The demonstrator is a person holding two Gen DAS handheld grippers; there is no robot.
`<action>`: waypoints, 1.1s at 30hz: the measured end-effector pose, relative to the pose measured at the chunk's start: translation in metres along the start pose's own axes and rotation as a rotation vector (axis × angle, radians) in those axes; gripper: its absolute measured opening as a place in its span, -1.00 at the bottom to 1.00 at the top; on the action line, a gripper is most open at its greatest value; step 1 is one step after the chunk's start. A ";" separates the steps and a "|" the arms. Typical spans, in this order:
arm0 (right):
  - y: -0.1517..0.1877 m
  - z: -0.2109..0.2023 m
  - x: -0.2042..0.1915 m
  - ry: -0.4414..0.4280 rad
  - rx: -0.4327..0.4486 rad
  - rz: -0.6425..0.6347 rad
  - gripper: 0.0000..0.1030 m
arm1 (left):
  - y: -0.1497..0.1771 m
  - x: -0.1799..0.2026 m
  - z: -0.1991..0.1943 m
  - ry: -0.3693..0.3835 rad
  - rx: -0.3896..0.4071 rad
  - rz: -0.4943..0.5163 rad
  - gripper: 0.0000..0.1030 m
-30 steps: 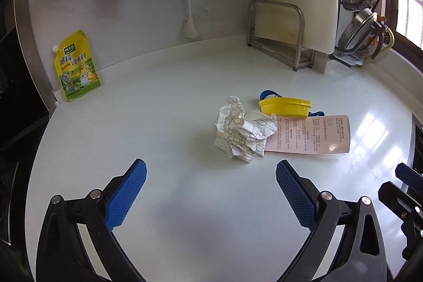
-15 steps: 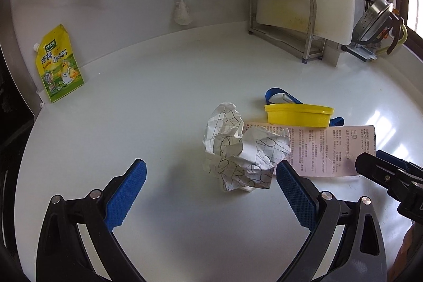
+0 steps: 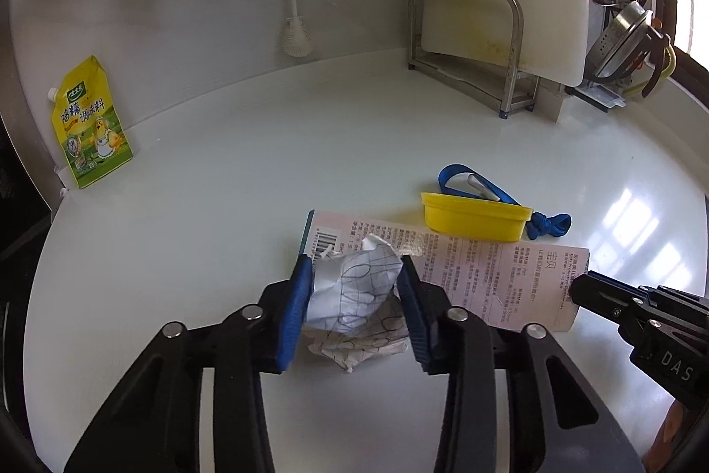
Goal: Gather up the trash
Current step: 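Grasp the crumpled paper with the left gripper while the right grasps the receipt, then carry the crumpled paper and receipt in both grippers over the basket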
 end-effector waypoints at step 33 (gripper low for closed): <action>0.115 -0.161 -0.071 0.198 0.234 -0.020 -0.99 | 0.097 -0.018 -0.168 0.093 0.087 0.027 -0.40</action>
Point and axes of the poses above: each gripper's, at about its wrist camera, not at the fingertips, and z roughly the way its jaws point, x to its right, y to its underside, the point moved 9 cm from there along z, roughly the way its jaws point, and after that the axes turned 10 degrees about -z, right-handed, at the moved point
